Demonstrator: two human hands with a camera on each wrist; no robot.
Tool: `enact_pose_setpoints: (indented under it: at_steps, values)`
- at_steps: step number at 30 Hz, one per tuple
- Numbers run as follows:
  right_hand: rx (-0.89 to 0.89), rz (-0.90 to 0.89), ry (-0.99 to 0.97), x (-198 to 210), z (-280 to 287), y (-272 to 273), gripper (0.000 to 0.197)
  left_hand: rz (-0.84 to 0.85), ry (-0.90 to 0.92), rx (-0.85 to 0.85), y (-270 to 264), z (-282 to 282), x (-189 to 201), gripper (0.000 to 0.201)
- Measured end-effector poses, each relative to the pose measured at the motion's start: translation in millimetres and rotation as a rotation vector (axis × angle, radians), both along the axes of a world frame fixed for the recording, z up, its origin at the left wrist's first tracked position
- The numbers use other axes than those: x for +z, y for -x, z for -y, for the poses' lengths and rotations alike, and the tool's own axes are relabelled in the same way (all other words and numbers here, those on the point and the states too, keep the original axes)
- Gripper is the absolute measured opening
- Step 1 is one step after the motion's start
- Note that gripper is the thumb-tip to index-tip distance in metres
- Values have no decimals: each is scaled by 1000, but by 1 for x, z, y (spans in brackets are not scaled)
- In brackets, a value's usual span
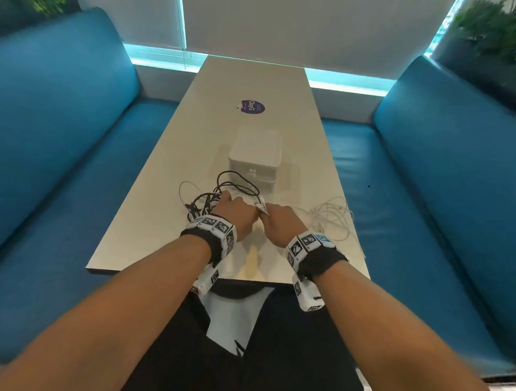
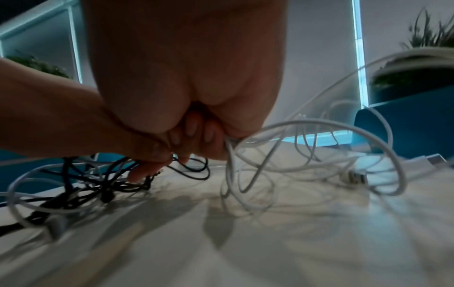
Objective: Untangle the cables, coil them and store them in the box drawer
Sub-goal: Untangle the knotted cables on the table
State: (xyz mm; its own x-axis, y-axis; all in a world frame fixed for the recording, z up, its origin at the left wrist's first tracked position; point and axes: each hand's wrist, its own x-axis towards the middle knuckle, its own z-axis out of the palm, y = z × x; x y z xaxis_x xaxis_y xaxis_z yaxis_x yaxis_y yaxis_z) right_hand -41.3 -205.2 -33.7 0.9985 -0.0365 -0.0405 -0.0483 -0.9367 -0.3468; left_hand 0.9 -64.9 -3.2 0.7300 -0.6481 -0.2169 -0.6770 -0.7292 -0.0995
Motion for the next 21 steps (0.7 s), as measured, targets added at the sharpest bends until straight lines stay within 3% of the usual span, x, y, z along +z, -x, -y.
enact_pose_setpoints:
  at_steps: [6,13,16,18,21]
  values:
    - [-64,-42,-46,-6,9,0,19,-47,29,16,-4,-10,-6,24]
    - [-375,-51,49,2,64,6,25,2,-46,13,-8,-11,1,27]
    - [-333,11,-2,7,55,7,27,-16,-41,22,-5,-6,3,26]
    - [-213,60,-50,10,39,8,28,-37,-27,31,-1,-3,3,23]
    - [-32,-5,-61,11,9,9,29,-26,10,25,2,0,4,19]
